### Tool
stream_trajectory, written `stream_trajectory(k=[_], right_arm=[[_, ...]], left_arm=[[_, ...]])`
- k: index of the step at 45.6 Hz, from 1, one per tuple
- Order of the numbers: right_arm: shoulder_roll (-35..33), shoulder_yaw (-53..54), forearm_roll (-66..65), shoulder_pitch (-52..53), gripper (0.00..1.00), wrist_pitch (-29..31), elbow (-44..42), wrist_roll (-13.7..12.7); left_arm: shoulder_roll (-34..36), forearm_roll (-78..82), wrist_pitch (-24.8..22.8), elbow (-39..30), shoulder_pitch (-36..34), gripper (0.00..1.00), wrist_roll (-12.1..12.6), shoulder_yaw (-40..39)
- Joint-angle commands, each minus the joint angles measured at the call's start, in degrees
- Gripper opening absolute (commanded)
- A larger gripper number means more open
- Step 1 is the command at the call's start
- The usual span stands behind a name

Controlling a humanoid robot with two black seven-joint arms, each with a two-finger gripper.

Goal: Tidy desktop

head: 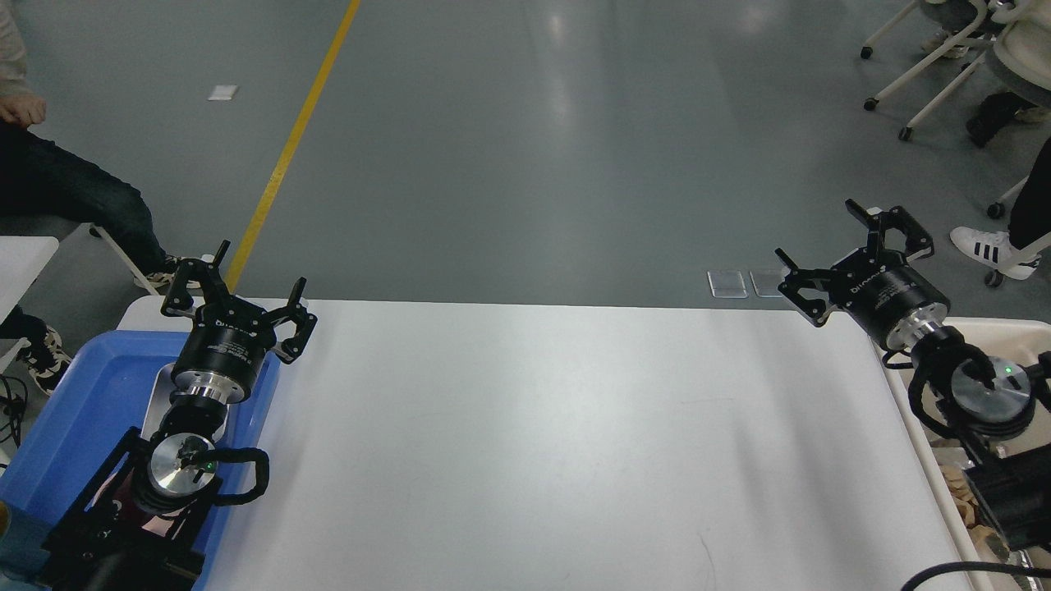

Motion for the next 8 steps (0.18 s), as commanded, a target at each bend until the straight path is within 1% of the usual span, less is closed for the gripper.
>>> stream_trajectory(k=[1, 3, 8], right_arm=[[2.99, 8.85, 0.0, -9.45, 1.0, 2.45, 8.12, 0.01], [3.78, 10.78, 0.0, -11.65, 1.0, 2.54, 9.18, 0.1], [4.93, 13.43, -0.18, -12.8, 1.0, 2.63, 8.48, 0.54]], left_arm=[[-0.03, 0.0, 0.14, -3.01, 2.37, 0.97, -0.07, -0.05], [-0.03, 0.09, 0.05, -3.54, 3.33, 0.97, -0.07, -0.05], [-0.03, 0.09, 0.05, -4.42, 5.27, 0.97, -0.07, -0.4]])
